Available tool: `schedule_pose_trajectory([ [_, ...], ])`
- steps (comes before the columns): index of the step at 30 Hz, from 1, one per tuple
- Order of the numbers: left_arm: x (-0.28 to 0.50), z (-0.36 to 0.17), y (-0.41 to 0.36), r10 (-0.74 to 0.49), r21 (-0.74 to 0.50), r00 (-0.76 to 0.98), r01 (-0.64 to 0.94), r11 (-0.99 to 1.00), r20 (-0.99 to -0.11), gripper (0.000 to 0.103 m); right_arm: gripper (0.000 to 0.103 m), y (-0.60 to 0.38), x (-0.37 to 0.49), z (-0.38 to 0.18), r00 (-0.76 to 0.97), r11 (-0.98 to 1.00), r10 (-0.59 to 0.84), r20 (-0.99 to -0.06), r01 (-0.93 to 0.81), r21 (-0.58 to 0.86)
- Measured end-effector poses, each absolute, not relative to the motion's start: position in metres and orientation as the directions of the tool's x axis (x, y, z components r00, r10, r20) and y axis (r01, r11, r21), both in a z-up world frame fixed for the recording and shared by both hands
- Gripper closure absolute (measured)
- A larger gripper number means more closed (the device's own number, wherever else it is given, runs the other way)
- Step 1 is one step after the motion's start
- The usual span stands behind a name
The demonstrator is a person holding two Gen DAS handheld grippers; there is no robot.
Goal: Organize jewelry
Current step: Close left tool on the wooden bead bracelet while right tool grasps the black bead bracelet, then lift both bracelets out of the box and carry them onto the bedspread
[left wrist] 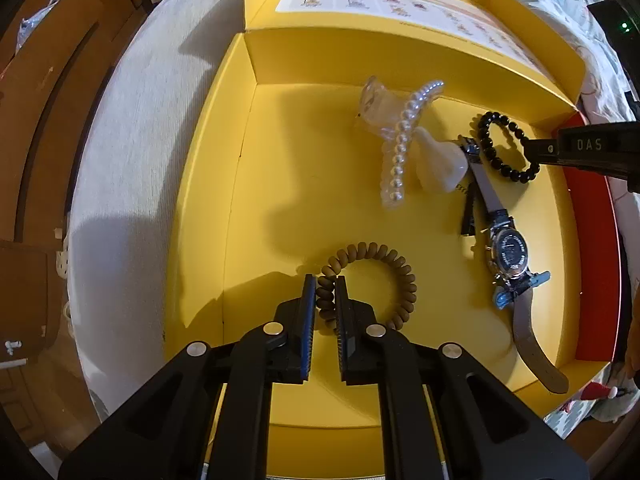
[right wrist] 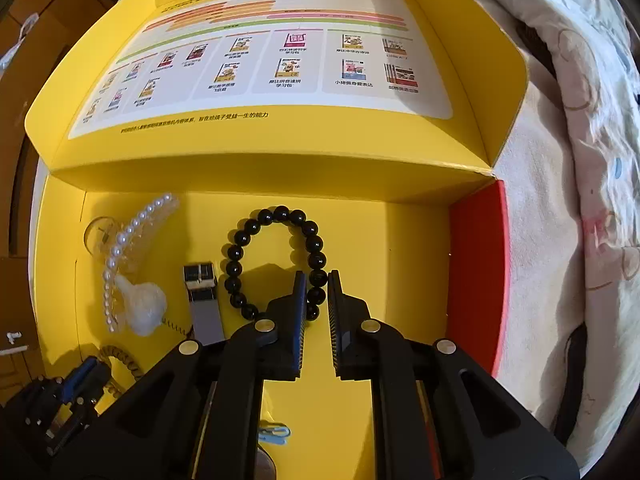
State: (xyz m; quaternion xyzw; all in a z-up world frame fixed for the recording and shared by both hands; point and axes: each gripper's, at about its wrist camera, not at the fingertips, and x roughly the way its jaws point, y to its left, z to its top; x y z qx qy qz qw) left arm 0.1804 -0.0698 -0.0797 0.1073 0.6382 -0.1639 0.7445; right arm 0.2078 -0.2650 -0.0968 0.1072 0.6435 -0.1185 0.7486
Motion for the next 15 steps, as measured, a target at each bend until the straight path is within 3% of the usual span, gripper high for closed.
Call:
schedule_pose_trajectory([
  [15, 0.172, -0.039, -0.062, -0.170, -0.087, 0.187, 0.384, 0.919, -0.968, 0.093, 0.094, -0.258, 0.187, -0.037, 0.242, 0.953, -0.052, -0.969, 0.303, 0.024],
])
